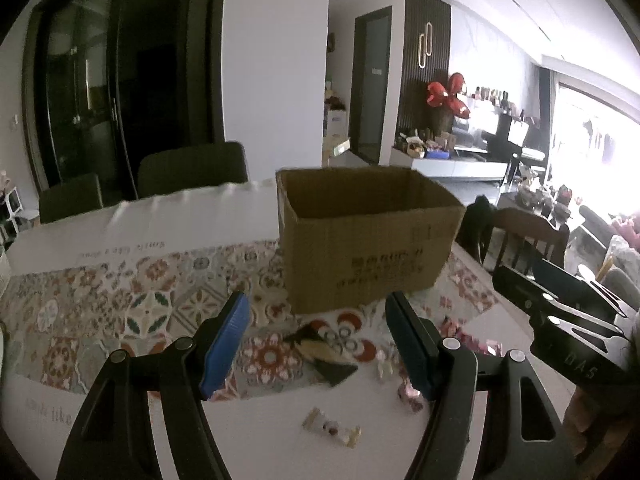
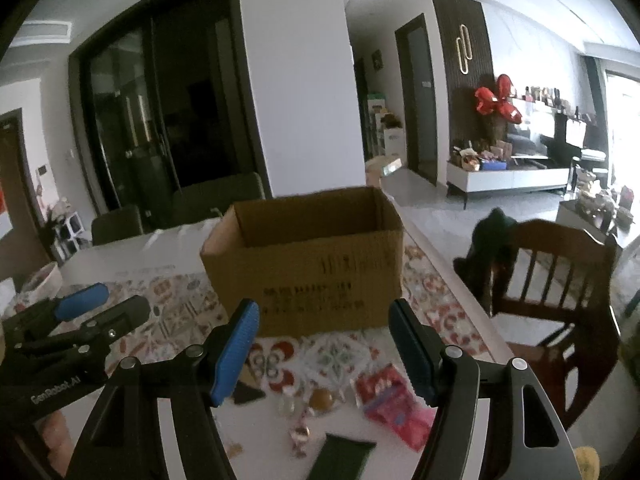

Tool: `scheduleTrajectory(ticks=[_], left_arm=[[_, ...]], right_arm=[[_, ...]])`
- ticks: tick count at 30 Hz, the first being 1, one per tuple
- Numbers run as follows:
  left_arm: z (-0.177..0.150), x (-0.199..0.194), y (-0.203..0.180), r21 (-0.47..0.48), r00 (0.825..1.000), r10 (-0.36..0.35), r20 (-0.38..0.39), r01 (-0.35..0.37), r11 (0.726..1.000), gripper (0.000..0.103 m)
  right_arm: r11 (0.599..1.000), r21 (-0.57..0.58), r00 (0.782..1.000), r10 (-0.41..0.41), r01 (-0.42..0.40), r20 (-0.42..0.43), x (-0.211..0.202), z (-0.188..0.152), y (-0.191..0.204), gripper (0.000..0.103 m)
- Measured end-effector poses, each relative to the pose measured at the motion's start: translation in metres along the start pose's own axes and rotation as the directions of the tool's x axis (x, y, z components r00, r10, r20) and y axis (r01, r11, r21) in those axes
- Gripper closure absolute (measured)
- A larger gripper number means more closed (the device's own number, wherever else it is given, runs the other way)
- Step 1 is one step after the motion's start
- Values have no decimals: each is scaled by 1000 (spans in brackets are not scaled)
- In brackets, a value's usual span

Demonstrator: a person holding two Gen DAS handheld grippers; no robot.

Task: Organize snacks
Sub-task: 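Withdraw both open tools from the box back toward the snacks, then move the left tool to the white-gold wrapped snack while the right tool approaches the dark green packet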

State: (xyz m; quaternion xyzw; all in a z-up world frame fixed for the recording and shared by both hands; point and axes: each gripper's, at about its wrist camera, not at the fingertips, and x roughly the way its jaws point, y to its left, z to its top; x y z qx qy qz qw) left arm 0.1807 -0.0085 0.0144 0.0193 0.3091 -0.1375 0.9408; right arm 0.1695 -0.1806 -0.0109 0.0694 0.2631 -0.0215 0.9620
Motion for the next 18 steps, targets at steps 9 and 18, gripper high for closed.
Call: scheduleTrajectory(ticks=[9, 18], left_arm=[[-41, 4, 0, -21, 996, 46, -81, -48, 999, 33], [-80, 25, 3, -54, 977, 33, -211, -45, 998, 33]], right_arm=[[998, 3, 997, -64, 64, -43, -8, -40, -2, 35], [999, 8, 987, -47, 49, -152, 3, -79, -2, 35]])
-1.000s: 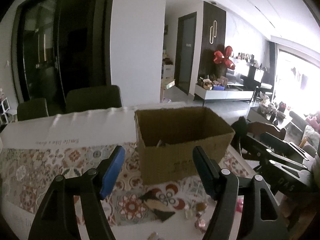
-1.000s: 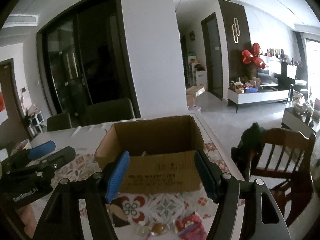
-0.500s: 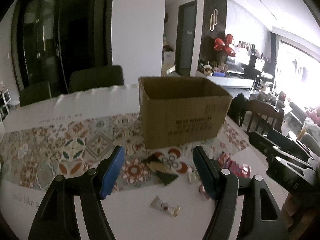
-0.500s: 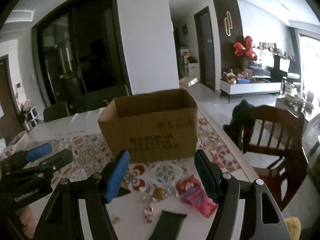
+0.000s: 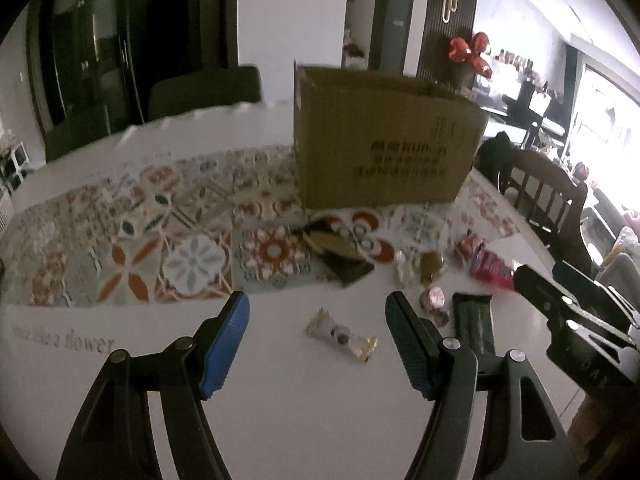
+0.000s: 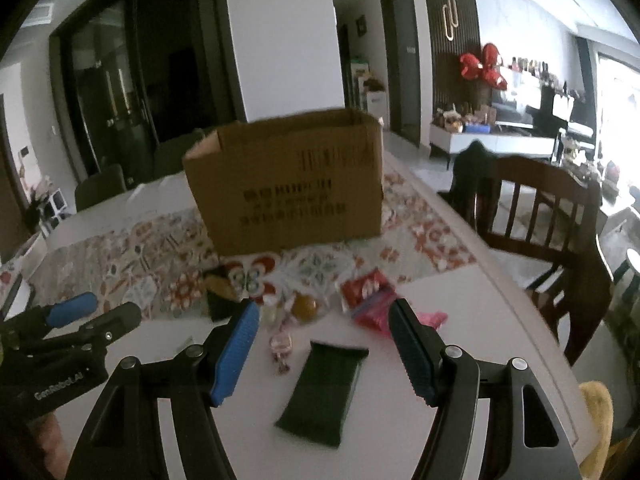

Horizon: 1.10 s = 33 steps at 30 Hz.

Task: Organize snacks
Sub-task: 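Move the left tool to the white-gold wrapped snack while the right tool approaches the dark green packet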

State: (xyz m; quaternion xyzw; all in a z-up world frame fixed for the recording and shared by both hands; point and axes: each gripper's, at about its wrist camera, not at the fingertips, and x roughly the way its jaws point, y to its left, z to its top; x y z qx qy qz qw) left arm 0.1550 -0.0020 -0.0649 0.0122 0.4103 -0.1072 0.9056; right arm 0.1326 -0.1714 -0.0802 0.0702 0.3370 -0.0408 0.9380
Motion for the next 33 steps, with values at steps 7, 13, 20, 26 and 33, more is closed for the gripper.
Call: scheduleTrajectory(ticks=[7, 13, 20, 26, 33], left_arm=[[-10, 27, 0, -36, 996, -31, -88, 27, 999, 33], [-13, 46, -1, -54, 992, -22, -125, 16, 998, 34], [-13, 63, -3, -86, 989, -9, -151, -4, 996, 35], [-14, 73, -5, -108, 986, 5, -165, -23, 994, 38], [-16, 80, -5, -120, 985, 32, -170, -53, 991, 46]], right_arm=[[999, 35, 995, 20, -17, -98, 23, -18, -4, 35], [997, 71, 986, 32, -21, -163, 39, -24, -8, 35], [997, 72, 980, 31, -17, -196, 48, -30, -6, 35], [997, 70, 978, 27, -12, -206, 55, -33, -5, 35], [999, 45, 975, 8, 2, -222, 61, -38, 1, 35]])
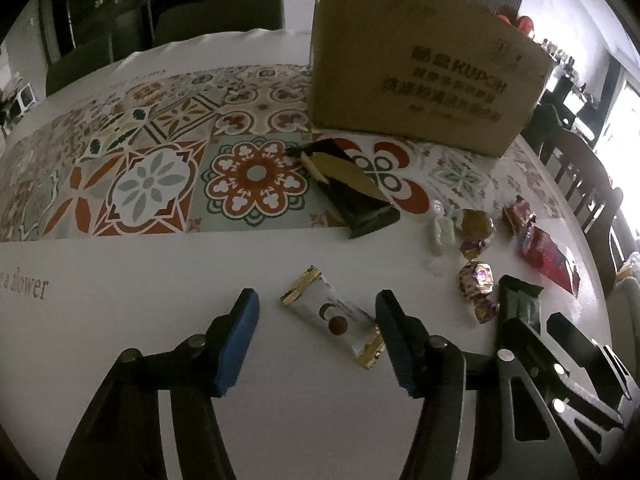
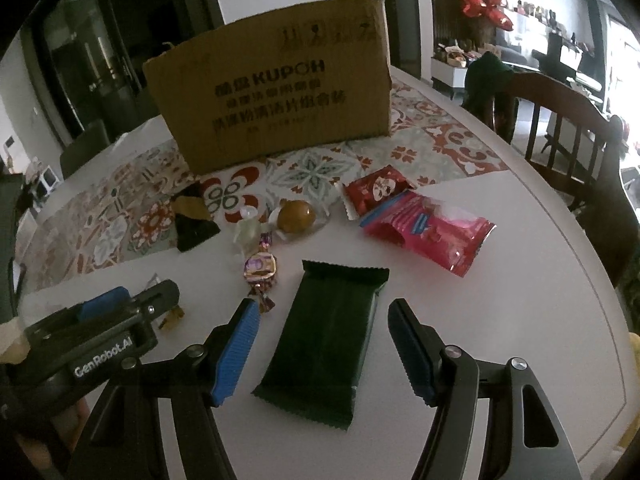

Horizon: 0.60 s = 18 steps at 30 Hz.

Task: Organize snacks
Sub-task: 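Move the left tool to the white-gold wrapped snack while the right tool approaches the dark green packet, then close the left tool on the white-gold snack while the right tool closes on the green packet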

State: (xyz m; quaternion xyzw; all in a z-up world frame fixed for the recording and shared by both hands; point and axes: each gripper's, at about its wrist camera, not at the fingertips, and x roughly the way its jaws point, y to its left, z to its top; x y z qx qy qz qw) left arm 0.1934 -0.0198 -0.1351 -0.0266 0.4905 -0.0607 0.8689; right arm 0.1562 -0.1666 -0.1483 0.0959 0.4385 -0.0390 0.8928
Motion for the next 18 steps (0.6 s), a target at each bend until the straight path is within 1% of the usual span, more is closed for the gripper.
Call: scheduleTrajectory(ticks=[3, 5, 6, 7, 8, 10, 14, 18], left_arm=[[-2, -1, -1, 15, 1000, 11, 6, -11, 1000, 55], [-5, -2, -1, 26, 1000, 20, 12, -21, 999, 65], [-6, -3, -1, 27, 1000, 16, 13, -16, 1000, 74], [-7, -4, 1, 22, 1000, 0, 11, 0, 1000, 81], [-7, -5, 1, 20, 1000, -8, 6, 8, 1000, 83], [-8, -5, 0, 22, 1000, -19, 3, 19, 1000, 83], [-11, -7, -2, 25, 998, -57, -8, 57, 998, 83], [-13, -9, -4, 27, 996, -91, -20, 91, 995, 83]], right_arm=[[1000, -12, 1000, -7, 7, -3, 2, -1, 2, 35], [1000, -15, 1000, -10, 10, -5, 4, -3, 3, 36], [1000, -16, 1000, -12, 12, -7, 5, -3, 3, 36], [1000, -16, 1000, -13, 13, -9, 6, -4, 2, 40], [1000, -16, 1000, -14, 13, -14, 7, -5, 2, 45], [1000, -23, 1000, -19, 19, -12, 8, -6, 2, 49], [1000, -21, 1000, -8, 7, -14, 7, -6, 0, 53], [999, -35, 1000, -4, 4, -13, 6, -6, 0, 54]])
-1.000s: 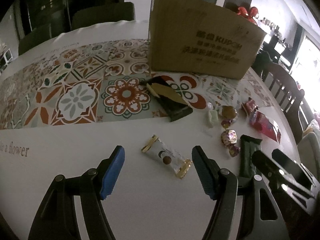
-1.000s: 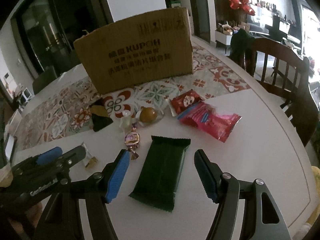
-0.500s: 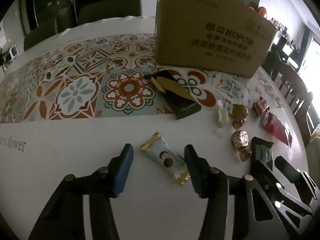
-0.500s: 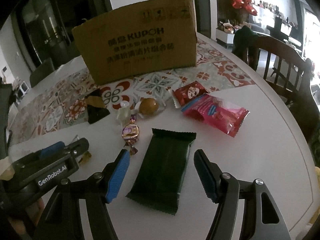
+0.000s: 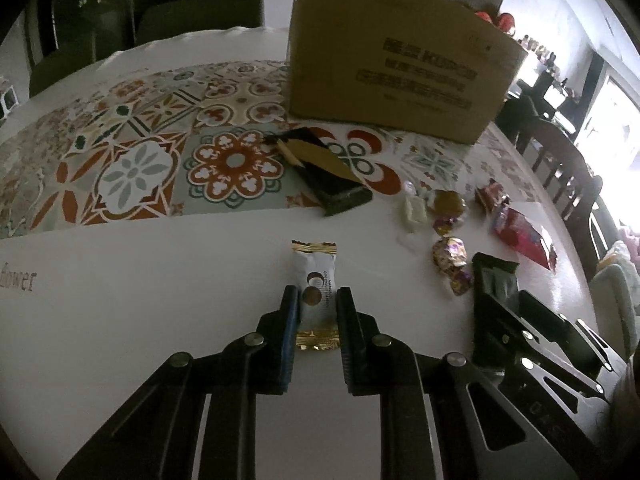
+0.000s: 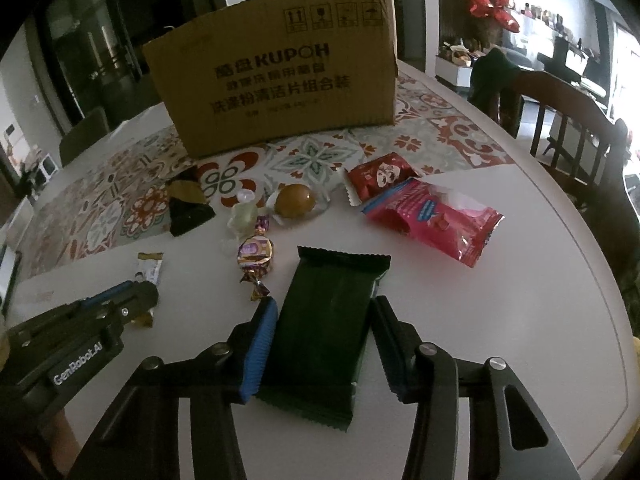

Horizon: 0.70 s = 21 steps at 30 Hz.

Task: Organize snacks
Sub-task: 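Close the left tool on the white-gold snack while the right tool closes on the green packet, then lift and carry the white-gold snack and green packet over the box with both tools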

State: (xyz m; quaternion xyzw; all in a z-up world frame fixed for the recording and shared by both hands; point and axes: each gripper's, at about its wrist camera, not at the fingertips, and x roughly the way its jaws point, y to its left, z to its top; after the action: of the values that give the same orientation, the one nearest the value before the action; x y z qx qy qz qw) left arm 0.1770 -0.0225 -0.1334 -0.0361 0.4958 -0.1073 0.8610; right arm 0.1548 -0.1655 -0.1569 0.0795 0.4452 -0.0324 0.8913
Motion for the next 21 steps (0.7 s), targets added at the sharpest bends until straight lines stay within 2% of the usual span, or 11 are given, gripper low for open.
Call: scheduleTrajectory(ticks=[2, 4, 10, 16, 21], left_arm=[[-1, -2, -3, 9, 1000, -3, 4, 3, 1000, 83], [-2, -5, -5, 16, 1000, -10, 9, 10, 1000, 83], [-3, -9, -8, 29, 1000, 4, 24, -5, 1000, 83], [-3, -10, -9, 33, 1000, -1, 28, 0, 999, 83], [-4, -16, -13, 46, 999, -12, 48, 9, 999, 83]], right_arm=[[1000, -4, 1000, 5, -5, 5, -2, 0, -1, 59], [1000, -13, 1000, 13, -12, 23, -7, 1, 0, 71], [999, 1, 999, 45, -45, 3, -4, 1, -3, 71], [998, -48, 999, 41, -39, 31, -8, -1, 0, 73], [998, -58, 995, 38, -33, 88, -24, 0, 1, 73]])
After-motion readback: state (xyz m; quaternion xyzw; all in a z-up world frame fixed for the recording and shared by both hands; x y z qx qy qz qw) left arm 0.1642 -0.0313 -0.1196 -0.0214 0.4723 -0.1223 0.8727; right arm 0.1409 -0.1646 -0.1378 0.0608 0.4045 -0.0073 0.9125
